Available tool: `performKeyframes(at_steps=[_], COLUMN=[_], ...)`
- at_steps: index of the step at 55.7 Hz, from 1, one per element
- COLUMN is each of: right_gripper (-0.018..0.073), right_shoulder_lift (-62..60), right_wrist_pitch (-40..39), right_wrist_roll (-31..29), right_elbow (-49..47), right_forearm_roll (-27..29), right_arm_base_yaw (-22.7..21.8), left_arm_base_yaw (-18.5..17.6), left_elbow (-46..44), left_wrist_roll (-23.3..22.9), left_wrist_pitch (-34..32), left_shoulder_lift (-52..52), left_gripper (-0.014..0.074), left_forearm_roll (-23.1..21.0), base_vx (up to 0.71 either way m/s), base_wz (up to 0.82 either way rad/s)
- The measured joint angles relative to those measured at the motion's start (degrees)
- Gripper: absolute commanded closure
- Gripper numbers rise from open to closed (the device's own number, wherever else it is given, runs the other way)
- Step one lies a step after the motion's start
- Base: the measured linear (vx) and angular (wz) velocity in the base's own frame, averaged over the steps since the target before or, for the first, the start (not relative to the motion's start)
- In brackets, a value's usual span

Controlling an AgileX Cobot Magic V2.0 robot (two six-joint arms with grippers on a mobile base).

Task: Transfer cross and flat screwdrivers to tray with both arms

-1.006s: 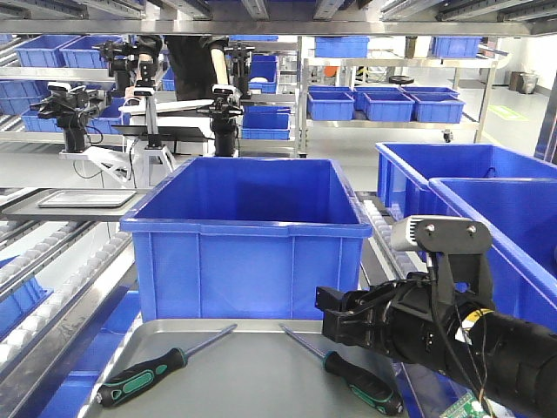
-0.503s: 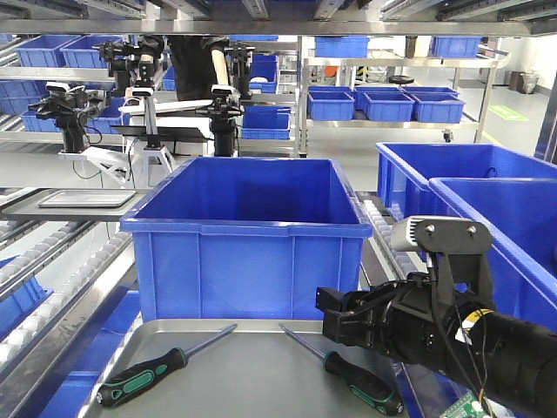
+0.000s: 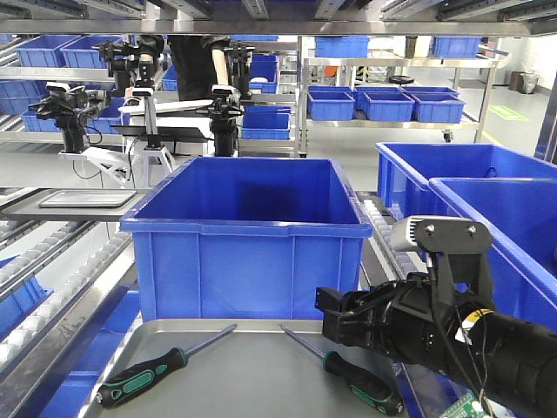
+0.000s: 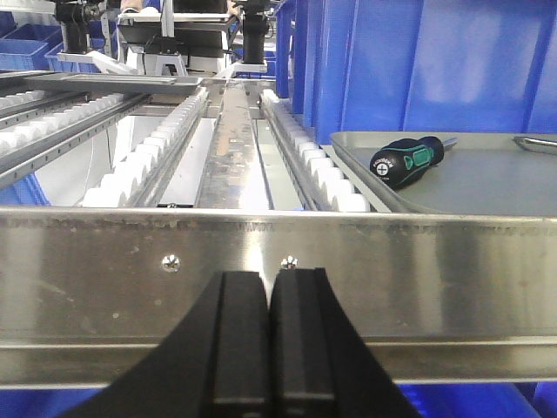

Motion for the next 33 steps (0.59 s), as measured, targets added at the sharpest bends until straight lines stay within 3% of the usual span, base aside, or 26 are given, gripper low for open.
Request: performKeyframes(at_steps=[11,17,24,33], right_gripper=[0.0112,0.0200,0.0313,0.0465], right_shoulder_lift=[-2.2,-9.2,-22.3,-40.0], right_wrist_pitch=[0.4,-2.2,-3.6,-2.8], right_wrist_roll=[-3.4,-3.9,-3.4,-3.2], right_elbow=[1.5,8.5,19.1,31.5], right_forearm_roll=[0.0,0.0,0.0,-2.8], right_arm_base_yaw=[-0.2,-1.6,-4.8,-12.0], left_arm_base_yaw=[0.0,0.0,0.0,0.0], left_elbow=[0.0,0.0,0.0,0.0], left_wrist_roll=[0.0,0.0,0.0,0.0], left_wrist_pitch=[0.0,0.0,0.0,0.0], left_shoulder_lift=[0.0,0.0,0.0,0.0], left_gripper=[0.0602,0.0602,0.0602,0.0602], left_forearm_roll=[0.0,0.0,0.0,0.0], base_vx=[0.00,0.00,0.00,0.00], base_wz=[0.00,0.00,0.00,0.00])
